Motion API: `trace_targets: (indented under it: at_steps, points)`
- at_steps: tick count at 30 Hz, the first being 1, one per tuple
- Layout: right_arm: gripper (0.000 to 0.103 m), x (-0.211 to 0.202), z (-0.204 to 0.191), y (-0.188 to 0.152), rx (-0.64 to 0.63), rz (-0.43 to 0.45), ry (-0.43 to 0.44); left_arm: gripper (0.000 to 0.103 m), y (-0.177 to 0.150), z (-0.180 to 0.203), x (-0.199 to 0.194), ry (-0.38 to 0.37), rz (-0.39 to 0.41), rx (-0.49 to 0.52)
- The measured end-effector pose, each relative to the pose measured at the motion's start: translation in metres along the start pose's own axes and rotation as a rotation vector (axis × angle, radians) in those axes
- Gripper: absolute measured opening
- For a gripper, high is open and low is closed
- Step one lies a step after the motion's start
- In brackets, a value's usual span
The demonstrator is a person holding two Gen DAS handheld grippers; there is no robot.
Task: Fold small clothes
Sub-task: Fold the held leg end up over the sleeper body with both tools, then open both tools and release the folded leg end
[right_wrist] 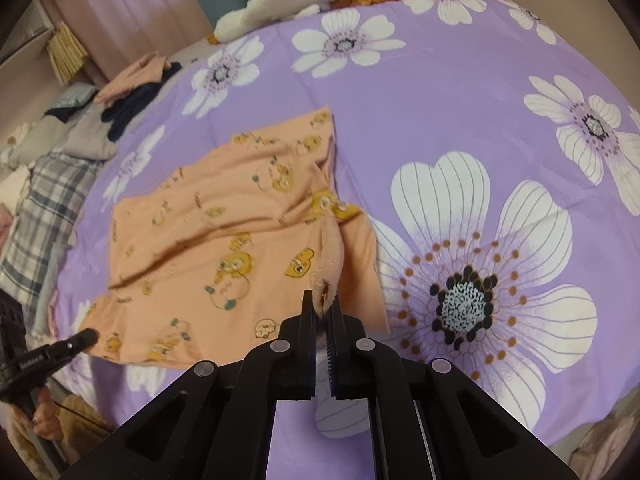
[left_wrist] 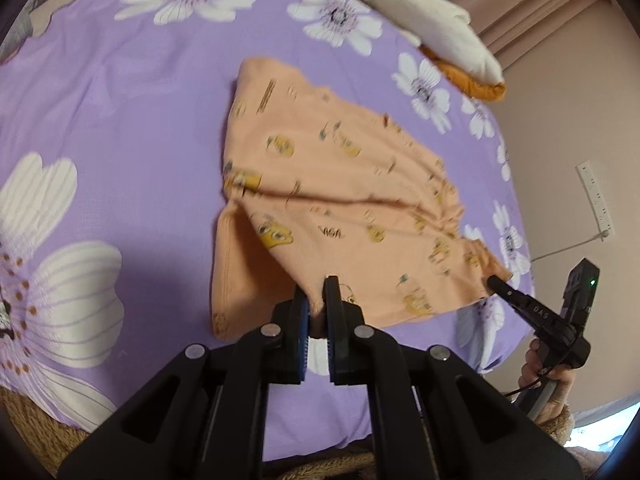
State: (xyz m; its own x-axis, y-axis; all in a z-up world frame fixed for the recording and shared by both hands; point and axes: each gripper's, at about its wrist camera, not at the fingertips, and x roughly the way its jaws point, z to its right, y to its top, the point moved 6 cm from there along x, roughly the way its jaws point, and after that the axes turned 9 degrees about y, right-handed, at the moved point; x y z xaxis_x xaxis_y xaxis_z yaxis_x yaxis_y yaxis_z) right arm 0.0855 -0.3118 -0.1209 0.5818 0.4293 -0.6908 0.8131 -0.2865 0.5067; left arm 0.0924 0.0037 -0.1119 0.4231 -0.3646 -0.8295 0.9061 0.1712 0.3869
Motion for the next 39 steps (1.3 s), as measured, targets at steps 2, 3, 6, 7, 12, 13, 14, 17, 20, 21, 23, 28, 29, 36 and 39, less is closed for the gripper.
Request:
trace_targets:
  at_steps: [2, 3, 6, 7, 12, 13, 14, 17, 20, 21, 23, 28, 29, 36, 39]
  points:
    - [0.006, -0.004, -0.003, 0.003, 0.003, 0.015, 0.016, 0.005, 0.005, 0.004, -0.007, -0.019, 0.023, -0.001]
    - [0.006, -0.006, -0.006, 0.005, 0.001, 0.023, 0.026, 0.005, 0.006, 0.006, -0.008, -0.029, 0.026, 0.005]
    - [0.006, -0.013, -0.011, 0.009, -0.002, 0.047, 0.040, 0.005, 0.009, 0.009, -0.012, -0.035, 0.036, -0.017]
    - [0.006, -0.016, -0.013, 0.011, -0.002, 0.057, 0.047, 0.005, 0.010, 0.009, -0.014, -0.042, 0.039, -0.022]
    - [0.006, -0.031, -0.021, 0.024, -0.010, 0.105, 0.099, 0.005, 0.021, 0.015, -0.033, -0.112, 0.097, -0.028]
    - [0.006, -0.034, -0.022, 0.027, -0.006, 0.117, 0.113, 0.005, 0.024, 0.015, -0.036, -0.116, 0.111, -0.033]
    - [0.006, -0.036, -0.023, 0.031, -0.001, 0.128, 0.128, 0.005, 0.025, 0.015, -0.038, -0.115, 0.118, -0.035]
    - [0.006, -0.043, -0.026, 0.046, 0.008, 0.164, 0.156, 0.005, 0.035, 0.014, -0.042, -0.115, 0.141, -0.046]
    - [0.006, -0.044, -0.032, 0.060, -0.001, 0.183, 0.166, 0.005, 0.049, 0.013, -0.048, -0.117, 0.180, -0.048]
    - [0.006, -0.044, -0.035, 0.066, -0.002, 0.190, 0.174, 0.005, 0.055, 0.013, -0.048, -0.117, 0.186, -0.051]
    - [0.006, -0.042, -0.038, 0.077, 0.002, 0.200, 0.187, 0.005, 0.067, 0.010, -0.046, -0.120, 0.197, -0.062]
    - [0.006, -0.019, -0.039, 0.103, 0.028, 0.193, 0.185, 0.005, 0.100, 0.004, -0.029, -0.095, 0.206, -0.078]
    - [0.006, -0.009, -0.039, 0.110, 0.036, 0.184, 0.178, 0.005, 0.105, 0.003, -0.025, -0.088, 0.203, -0.075]
    - [0.006, 0.048, -0.022, 0.139, 0.118, 0.120, 0.158, 0.005, 0.152, -0.007, 0.017, -0.034, 0.184, -0.082]
    - [0.006, 0.074, -0.017, 0.150, 0.134, 0.080, 0.125, 0.005, 0.170, -0.017, 0.046, -0.013, 0.140, -0.105]
